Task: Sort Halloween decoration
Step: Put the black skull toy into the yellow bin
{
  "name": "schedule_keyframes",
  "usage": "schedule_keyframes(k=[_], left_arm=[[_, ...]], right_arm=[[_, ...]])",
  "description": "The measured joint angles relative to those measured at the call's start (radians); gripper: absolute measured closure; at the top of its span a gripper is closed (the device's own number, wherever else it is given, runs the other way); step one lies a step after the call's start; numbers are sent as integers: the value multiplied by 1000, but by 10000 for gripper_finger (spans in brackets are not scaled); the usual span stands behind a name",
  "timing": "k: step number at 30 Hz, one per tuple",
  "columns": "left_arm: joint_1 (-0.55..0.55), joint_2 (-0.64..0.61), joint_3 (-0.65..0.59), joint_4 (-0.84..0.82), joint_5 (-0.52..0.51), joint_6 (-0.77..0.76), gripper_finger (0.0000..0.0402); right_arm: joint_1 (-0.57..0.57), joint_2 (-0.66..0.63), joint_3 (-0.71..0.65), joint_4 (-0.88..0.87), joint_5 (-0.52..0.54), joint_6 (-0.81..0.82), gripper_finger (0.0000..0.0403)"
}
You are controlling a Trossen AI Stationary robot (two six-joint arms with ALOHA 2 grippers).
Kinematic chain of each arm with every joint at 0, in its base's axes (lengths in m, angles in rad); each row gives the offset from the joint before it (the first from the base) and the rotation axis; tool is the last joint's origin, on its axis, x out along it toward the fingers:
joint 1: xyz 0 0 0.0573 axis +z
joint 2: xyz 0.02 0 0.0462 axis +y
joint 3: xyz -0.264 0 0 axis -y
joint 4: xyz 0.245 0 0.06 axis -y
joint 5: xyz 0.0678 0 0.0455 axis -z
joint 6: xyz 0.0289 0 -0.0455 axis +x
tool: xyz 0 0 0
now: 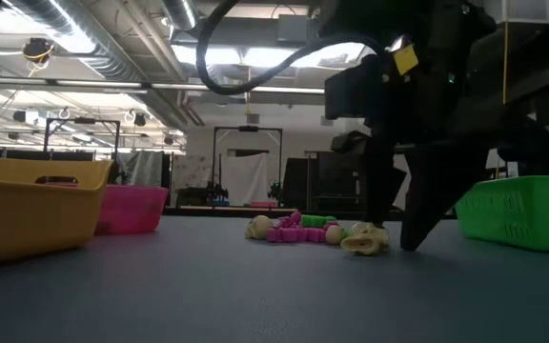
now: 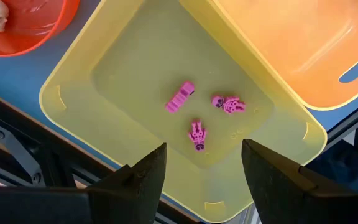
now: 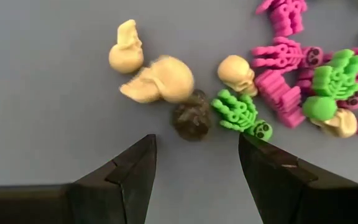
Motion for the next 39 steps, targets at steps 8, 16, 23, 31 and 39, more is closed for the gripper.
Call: schedule_keyframes(k=[8, 16, 23, 31, 39], left_arm=[[0, 0, 0, 0, -5, 0, 209], [0, 0, 0, 0, -5, 1, 209], [0, 0, 0, 0, -5, 1, 209], [0, 0, 0, 0, -4, 0, 209], [0, 0, 0, 0, -4, 0, 209]], right_arm=[[1, 2, 0, 20, 9, -1, 175], [0, 4, 0, 63, -14, 0, 175], [0, 4, 0, 111, -46, -1, 175], [0, 4, 0, 79, -41, -1, 175], [0, 4, 0, 81, -40, -1, 177]])
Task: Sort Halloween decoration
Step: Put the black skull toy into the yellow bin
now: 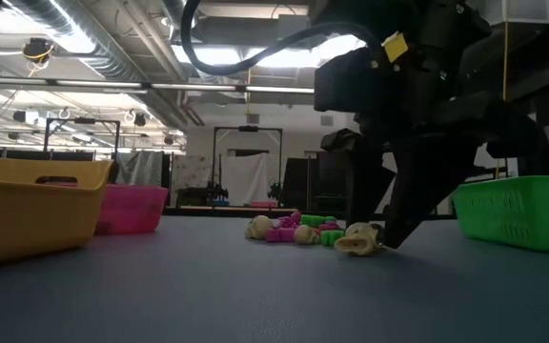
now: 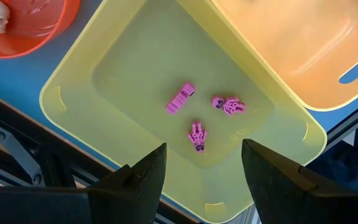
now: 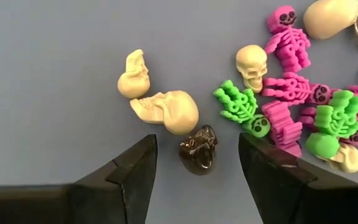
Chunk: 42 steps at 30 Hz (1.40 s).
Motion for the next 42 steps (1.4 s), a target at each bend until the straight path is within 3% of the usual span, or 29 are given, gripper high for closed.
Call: schedule_keyframes(k=[13, 19, 32, 42], left_arm=[[0, 0, 0, 0, 0, 0, 209], [0, 0, 0, 0, 0, 0, 209], [0, 0, 0, 0, 0, 0, 209], [0, 0, 0, 0, 1, 0, 209]], right_arm=[[0, 0, 0, 2, 23, -3, 289], [0, 0, 0, 2, 23, -3, 323], [0, 0, 8, -11, 20, -3, 328], [0, 0, 159, -172, 23, -3, 328]])
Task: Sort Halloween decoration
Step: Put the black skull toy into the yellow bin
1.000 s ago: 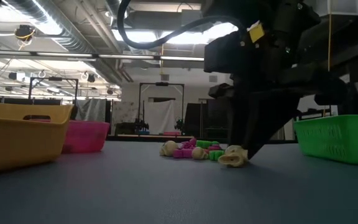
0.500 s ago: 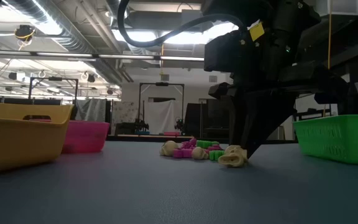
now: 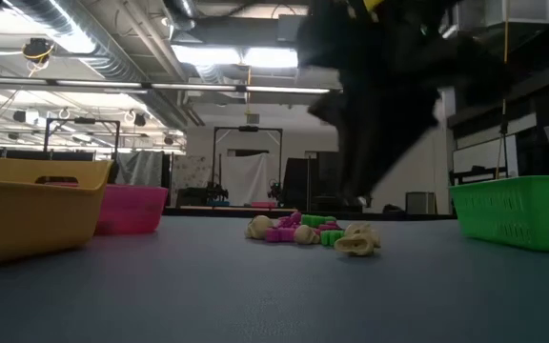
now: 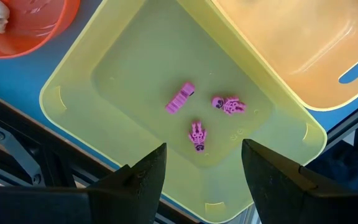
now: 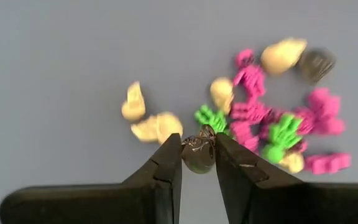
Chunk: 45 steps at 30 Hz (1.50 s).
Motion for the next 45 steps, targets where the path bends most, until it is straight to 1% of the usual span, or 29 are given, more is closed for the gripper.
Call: schedule_keyframes(k=[5, 8, 15, 18, 20, 28, 31, 40, 42, 45], left_arm=[[0, 0, 0, 0, 0, 0, 209], [0, 0, 0, 0, 0, 0, 209], [0, 0, 0, 0, 0, 0, 209], [0, 0, 0, 0, 0, 0, 209], [0, 0, 0, 1, 0, 0, 209], [0, 0, -1, 2, -1, 0, 209], [0, 0, -1, 3, -2, 0, 209], [0, 0, -1, 3, -2, 0, 209], [0, 0, -1, 3, -2, 0, 209], [0, 0, -1, 3, -2, 0, 209]], right_arm=[[0, 0, 100, 1, 0, -1, 327], [0, 0, 129, 73, -4, -28, 327], [0, 5, 130, 392, -97, -56, 327], [1, 20, 132, 507, -105, -63, 327], [1, 46, 133, 612, -106, -75, 327], [1, 182, 131, 901, -132, -75, 327], [0, 220, 130, 951, -131, -75, 327], [0, 247, 130, 957, -132, -75, 323], [0, 247, 130, 962, -132, -75, 312], [0, 247, 130, 982, -132, -75, 279]])
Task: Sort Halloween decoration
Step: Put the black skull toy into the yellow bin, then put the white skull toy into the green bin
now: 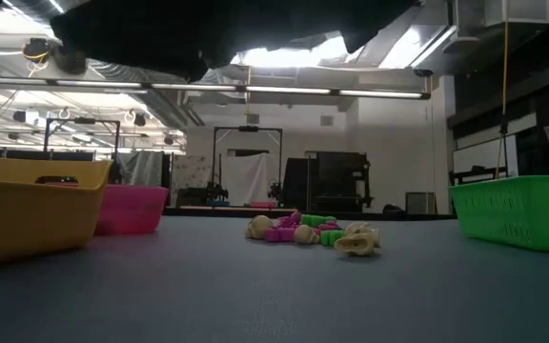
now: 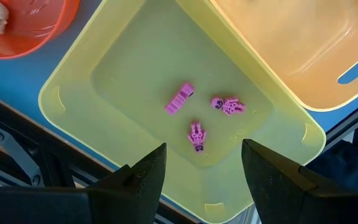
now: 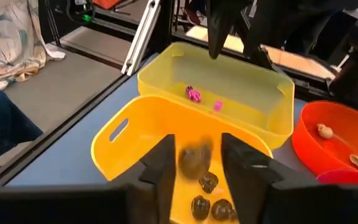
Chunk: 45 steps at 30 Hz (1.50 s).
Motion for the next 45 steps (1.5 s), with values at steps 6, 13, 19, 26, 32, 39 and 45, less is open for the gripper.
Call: schedule_keyframes(k=[6, 13, 19, 26, 32, 39, 45], left_arm=[[0, 0, 0, 0, 0, 0, 209], [0, 0, 0, 3, -46, 0, 209], [17, 0, 0, 58, -195, 53, 209], [113, 0, 0, 220, -433, 267, 209], [248, 5, 0, 437, -542, 639, 209], [416, 49, 0, 722, -486, 1126, 209], [534, 104, 1, 835, -339, 1377, 209]], right_arm=[[0, 0, 0, 4, 29, 0, 209], [0, -11, 0, -30, 36, -9, 176], [0, -122, 0, -246, 76, -113, 178], [0, -295, 1, -578, 163, -142, 178], [0, -421, 1, -836, 167, -108, 178], [0, -541, -8, -1076, 178, 4, 178], [1, -691, -153, -1097, 188, 109, 178]])
